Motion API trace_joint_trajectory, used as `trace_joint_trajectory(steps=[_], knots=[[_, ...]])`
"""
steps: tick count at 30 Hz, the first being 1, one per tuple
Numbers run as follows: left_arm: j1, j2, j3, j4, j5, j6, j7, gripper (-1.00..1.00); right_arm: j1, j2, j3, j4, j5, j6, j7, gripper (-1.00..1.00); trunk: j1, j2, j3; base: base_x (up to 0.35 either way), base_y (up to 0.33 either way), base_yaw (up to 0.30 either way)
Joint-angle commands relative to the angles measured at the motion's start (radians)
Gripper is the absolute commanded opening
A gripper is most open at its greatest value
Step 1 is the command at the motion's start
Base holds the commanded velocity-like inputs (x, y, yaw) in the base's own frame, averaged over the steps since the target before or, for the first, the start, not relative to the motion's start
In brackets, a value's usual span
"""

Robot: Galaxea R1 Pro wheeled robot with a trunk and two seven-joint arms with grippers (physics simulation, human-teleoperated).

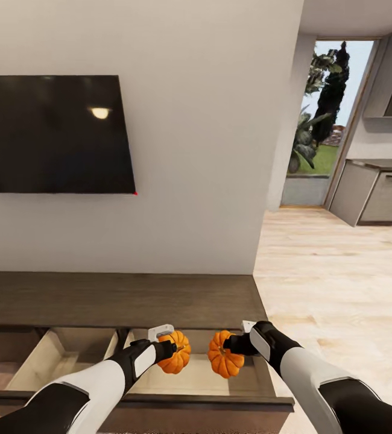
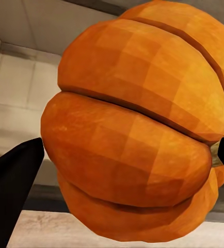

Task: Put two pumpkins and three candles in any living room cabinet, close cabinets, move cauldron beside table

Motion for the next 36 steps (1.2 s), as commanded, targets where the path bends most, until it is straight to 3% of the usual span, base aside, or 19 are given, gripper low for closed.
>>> trace_joint_trajectory(steps=[1,14,22,36], knots=[[0.000,0.000,-0.008,-0.003,0.010,0.005,0.006,-1.00,0.000,0.000,0.008,-0.001,-0.004,0.004,0.001,-1.00,0.000,-0.001,-0.003,0.000,0.000,0.000],[0.000,-0.001,-0.008,-0.002,0.010,0.006,0.006,-1.00,0.000,0.000,0.010,-0.001,-0.003,-0.001,0.003,-1.00,0.000,-0.001,-0.024,0.000,0.000,0.000],[0.000,-0.002,-0.008,-0.001,0.010,0.006,0.006,-1.00,0.000,0.000,0.010,0.026,-0.003,-0.063,0.003,-1.00,0.000,-0.001,-0.037,0.120,0.000,0.000],[0.000,-0.002,-0.008,-0.001,0.010,0.006,0.006,-1.00,0.000,0.000,0.010,0.030,-0.003,-0.068,0.003,-1.00,0.000,-0.001,-0.059,0.010,0.000,0.000]])
